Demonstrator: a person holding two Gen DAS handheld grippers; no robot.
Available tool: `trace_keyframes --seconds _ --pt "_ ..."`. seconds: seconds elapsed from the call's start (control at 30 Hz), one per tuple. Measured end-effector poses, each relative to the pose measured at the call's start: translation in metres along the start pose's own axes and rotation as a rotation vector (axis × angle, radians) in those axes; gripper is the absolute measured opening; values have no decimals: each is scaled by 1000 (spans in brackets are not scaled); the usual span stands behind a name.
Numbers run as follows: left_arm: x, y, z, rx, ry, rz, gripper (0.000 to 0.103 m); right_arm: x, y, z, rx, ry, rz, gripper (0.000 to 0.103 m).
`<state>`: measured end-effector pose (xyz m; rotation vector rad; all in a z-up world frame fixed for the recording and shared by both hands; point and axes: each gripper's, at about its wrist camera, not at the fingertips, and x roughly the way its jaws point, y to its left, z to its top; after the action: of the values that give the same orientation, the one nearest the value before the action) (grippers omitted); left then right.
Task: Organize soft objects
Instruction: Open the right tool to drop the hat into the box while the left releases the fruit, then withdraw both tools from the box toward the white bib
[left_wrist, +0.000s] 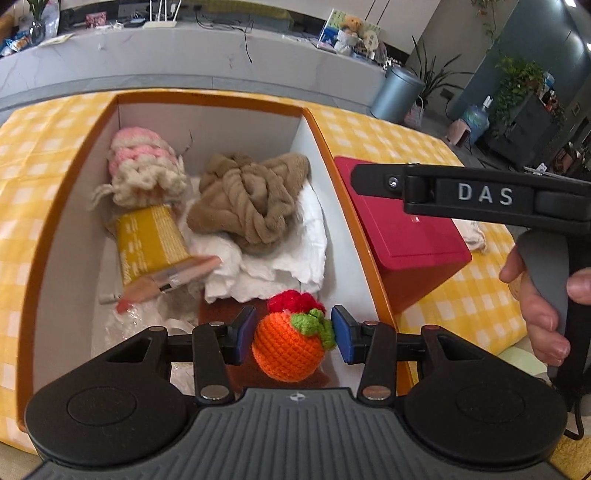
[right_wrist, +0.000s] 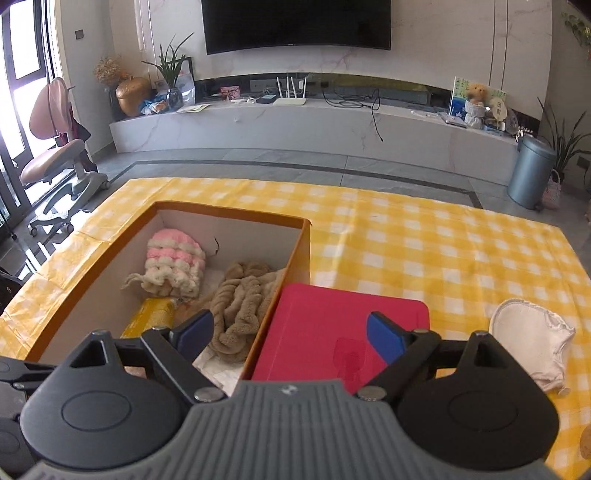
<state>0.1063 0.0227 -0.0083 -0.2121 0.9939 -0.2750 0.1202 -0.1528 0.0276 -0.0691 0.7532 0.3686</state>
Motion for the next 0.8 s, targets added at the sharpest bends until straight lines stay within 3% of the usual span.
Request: trace_keyframes --seconds 0.2,0.23,0.27,0.3,0.4,0.53,0.8 --pt "7 2 1 -22 40 -49 55 13 3 -4 -33 36 5 88" --pt "5 -1 0 -10 24 -47 61 14 3 -5 -41 42 -1 88" --pt "2 -3 -1 6 1 -50 82 14 3 -6 -50 47 -6 88" --pt "-1 -6 -2 21 -27 -31 88 14 3 -7 -55 48 -10 88" --pt "-11 -10 -2 37 -65 -7 89 13 2 -8 -58 46 -20 88" --pt "-20 -4 3 -49 -66 -30 89 8 2 -5 -52 30 -13 88" --pt "-46 -8 6 -33 -254 129 89 -4 5 -5 -76 -4 -21 88"
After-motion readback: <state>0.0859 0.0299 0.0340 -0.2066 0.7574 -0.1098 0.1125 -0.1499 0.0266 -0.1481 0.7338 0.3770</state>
